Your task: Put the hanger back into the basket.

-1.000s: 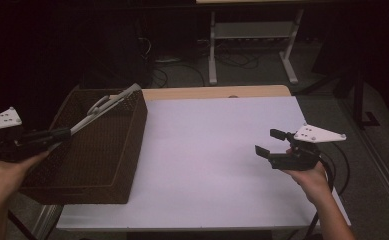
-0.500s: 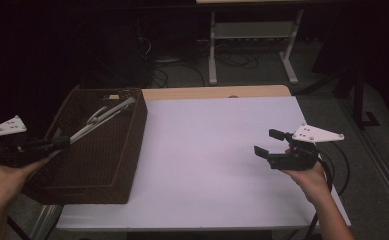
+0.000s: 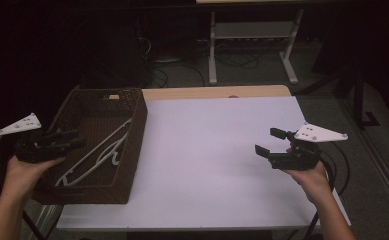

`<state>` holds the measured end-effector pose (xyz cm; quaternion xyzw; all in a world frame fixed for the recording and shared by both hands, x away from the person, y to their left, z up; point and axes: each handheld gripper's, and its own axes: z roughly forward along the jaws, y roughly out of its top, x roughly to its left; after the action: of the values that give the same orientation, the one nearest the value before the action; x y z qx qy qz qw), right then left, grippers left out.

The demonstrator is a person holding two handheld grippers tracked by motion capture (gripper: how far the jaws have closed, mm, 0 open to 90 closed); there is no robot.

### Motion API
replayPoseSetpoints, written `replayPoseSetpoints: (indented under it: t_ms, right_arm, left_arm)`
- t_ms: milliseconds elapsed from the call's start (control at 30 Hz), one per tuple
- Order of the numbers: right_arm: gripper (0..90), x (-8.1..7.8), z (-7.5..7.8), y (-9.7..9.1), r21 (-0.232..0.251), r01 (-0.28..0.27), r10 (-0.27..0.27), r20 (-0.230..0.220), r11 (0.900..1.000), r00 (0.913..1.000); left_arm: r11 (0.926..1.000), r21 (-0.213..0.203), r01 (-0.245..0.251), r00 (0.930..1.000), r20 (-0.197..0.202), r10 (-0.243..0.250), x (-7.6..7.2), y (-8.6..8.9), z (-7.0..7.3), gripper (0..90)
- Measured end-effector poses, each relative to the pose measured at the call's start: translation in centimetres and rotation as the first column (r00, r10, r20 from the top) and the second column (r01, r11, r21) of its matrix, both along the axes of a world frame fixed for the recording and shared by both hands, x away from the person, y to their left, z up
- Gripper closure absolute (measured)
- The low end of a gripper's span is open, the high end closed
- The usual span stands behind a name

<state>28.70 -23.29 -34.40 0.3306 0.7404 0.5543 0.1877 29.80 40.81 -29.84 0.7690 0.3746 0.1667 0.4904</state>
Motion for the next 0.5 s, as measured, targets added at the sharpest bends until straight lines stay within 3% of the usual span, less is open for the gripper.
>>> replayPoseSetpoints:
  t_ms: [67, 267, 500]
  right_arm:
    - [17.6, -0.1, 0.1, 0.1, 0.001, -0.005, 0.005, 0.004, 1.0, 1.0]
    - [12.8, -0.3, 0.7, 0.4, 0.017, 0.008, -0.008, 0.011, 0.9998, 0.9999]
    - [6.8, -0.6, 1.2, 0.9, 0.029, 0.012, -0.012, 0.006, 0.9995, 0.9999]
  left_arm:
    - [0.9988, -0.044, 0.019, 0.9997, 0.016, -0.019, -0.1, -0.9, 0.2, 42.1]
    - [0.99, -0.123, 0.069, 0.9956, 0.072, -0.061, -0.4, -3.5, 0.5, 30.5]
    - [0.9852, -0.132, 0.109, 0.9899, 0.104, -0.096, -0.5, -7.0, 0.3, 19.1]
